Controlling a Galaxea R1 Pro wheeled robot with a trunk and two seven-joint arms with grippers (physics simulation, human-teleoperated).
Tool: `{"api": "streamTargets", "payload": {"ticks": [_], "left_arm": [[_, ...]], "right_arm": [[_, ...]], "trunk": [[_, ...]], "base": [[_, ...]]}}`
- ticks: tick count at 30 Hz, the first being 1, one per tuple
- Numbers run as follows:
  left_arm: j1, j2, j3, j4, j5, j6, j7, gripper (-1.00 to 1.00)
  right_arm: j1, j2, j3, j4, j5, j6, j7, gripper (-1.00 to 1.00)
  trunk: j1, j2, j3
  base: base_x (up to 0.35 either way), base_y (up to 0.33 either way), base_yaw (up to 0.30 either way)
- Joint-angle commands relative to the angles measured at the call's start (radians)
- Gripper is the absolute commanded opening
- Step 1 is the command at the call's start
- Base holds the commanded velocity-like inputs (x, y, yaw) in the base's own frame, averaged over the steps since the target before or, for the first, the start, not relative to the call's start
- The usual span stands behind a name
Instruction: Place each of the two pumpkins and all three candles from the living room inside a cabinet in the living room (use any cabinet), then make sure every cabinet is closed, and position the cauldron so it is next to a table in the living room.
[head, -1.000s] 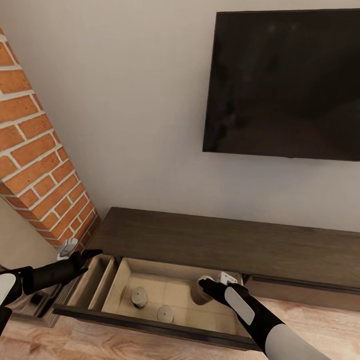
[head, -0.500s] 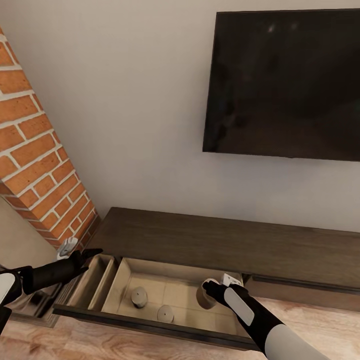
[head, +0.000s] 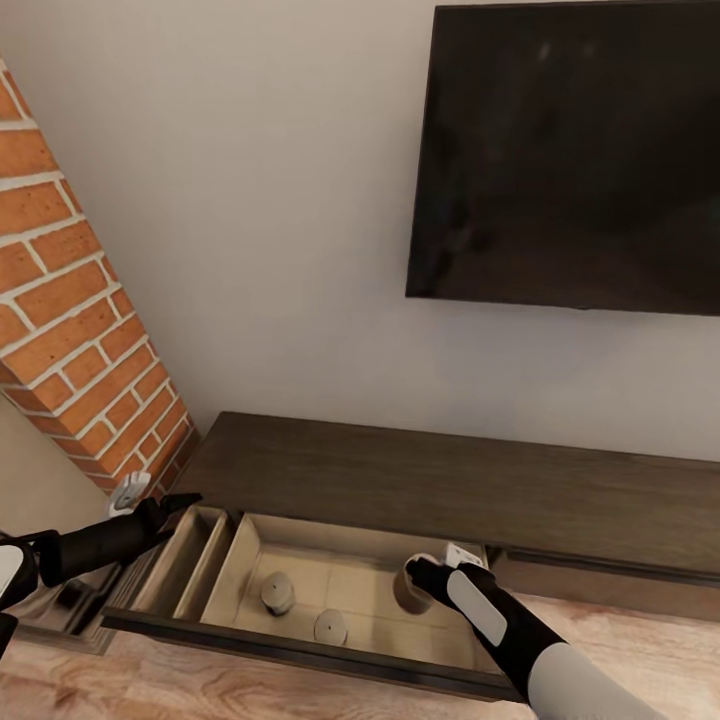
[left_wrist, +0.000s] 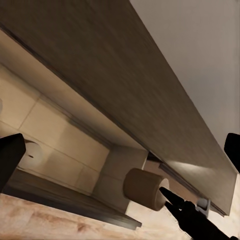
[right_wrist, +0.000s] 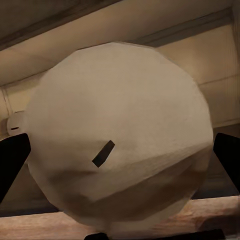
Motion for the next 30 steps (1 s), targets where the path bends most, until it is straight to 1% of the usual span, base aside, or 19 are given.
{"api": "streamTargets", "payload": {"ticks": [1, 4, 6, 8, 9, 12, 14, 16, 17, 19, 21, 23, 25, 26, 30], "left_arm": [[-0.001, 0.000, 0.001, -0.001, 0.011, 0.004, 0.010, 1.00], [-0.001, 0.004, 0.002, -0.002, 0.012, 0.005, 0.010, 1.00], [0.000, 0.020, 0.001, -0.003, 0.024, 0.005, 0.009, 1.00], [0.001, 0.045, 0.000, -0.003, 0.061, 0.005, 0.010, 1.00], [0.002, 0.051, 0.000, -0.003, 0.073, 0.005, 0.010, 1.00], [0.006, 0.086, -0.001, -0.003, 0.155, 0.005, 0.010, 1.00], [0.008, 0.105, -0.002, -0.002, 0.193, 0.005, 0.010, 1.00], [0.008, 0.114, -0.003, -0.002, 0.211, 0.005, 0.010, 1.00], [0.008, 0.116, -0.003, -0.002, 0.217, 0.006, 0.009, 1.00], [0.010, 0.118, -0.004, -0.008, 0.237, 0.006, 0.009, 1.00], [0.024, 0.121, -0.003, -0.016, 0.273, 0.006, 0.008, 1.00], [0.044, 0.132, -0.003, -0.029, 0.319, 0.006, 0.008, 1.00], [0.055, 0.149, -0.004, -0.036, 0.359, 0.006, 0.008, 1.00], [0.058, 0.154, -0.004, -0.038, 0.373, 0.006, 0.008, 1.00], [0.063, 0.162, -0.005, -0.041, 0.395, 0.006, 0.008, 1.00]], "right_arm": [[-0.006, -0.001, 0.006, -0.002, -0.008, 0.003, -0.020, -1.00], [-0.012, -0.001, 0.006, -0.003, -0.007, 0.004, -0.059, -1.00], [-0.014, -0.001, 0.007, -0.003, -0.007, 0.005, -0.070, -1.00], [-0.015, -0.001, 0.007, -0.002, -0.007, 0.005, -0.075, -1.00], [-0.015, -0.001, 0.007, -0.002, -0.007, 0.005, -0.077, -1.00], [-0.014, -0.001, 0.008, -0.002, -0.007, 0.005, -0.083, -1.00], [-0.015, -0.001, 0.008, -0.002, -0.007, 0.004, -0.085, -1.00], [-0.017, -0.001, 0.009, -0.002, -0.006, 0.004, -0.085, -1.00], [-0.018, -0.001, 0.009, -0.001, 0.002, 0.004, -0.086, -1.00], [-0.018, 0.002, 0.009, -0.001, 0.039, 0.005, -0.087, -1.00], [-0.019, 0.015, 0.008, 0.000, 0.078, 0.006, -0.088, -1.00], [-0.019, 0.028, 0.007, 0.000, 0.098, 0.007, -0.088, -1.00], [-0.019, 0.036, 0.007, 0.001, 0.106, 0.007, -0.088, -1.00], [-0.019, 0.038, 0.006, 0.001, 0.109, 0.007, -0.088, -1.00], [-0.020, 0.041, 0.006, 0.001, 0.111, 0.010, -0.088, -1.00]], "trunk": [[0.004, -0.008, -0.004], [0.015, -0.029, -0.014], [0.023, -0.043, -0.020], [0.031, -0.057, -0.026], [0.035, -0.064, -0.029], [0.046, -0.085, -0.039], [0.054, -0.099, -0.045], [0.061, -0.113, -0.051], [0.065, -0.120, -0.054], [0.073, -0.134, -0.061], [0.081, -0.148, -0.067], [0.088, -0.162, -0.073], [0.096, -0.176, -0.079], [0.100, -0.183, -0.082], [0.115, -0.211, -0.095]], "base": [[0.000, 0.000, 0.000], [0.000, 0.000, 0.000], [0.000, 0.000, 0.000], [0.000, 0.000, 0.000], [0.000, 0.000, 0.000], [0.000, 0.000, 0.000], [0.000, 0.000, 0.000], [0.000, 0.000, 0.000], [0.000, 0.000, 0.000], [0.000, 0.000, 0.000], [0.000, 0.000, 0.000], [0.000, 0.000, 0.000], [0.000, 0.000, 0.000], [0.000, 0.000, 0.000], [0.000, 0.000, 0.000]]}}
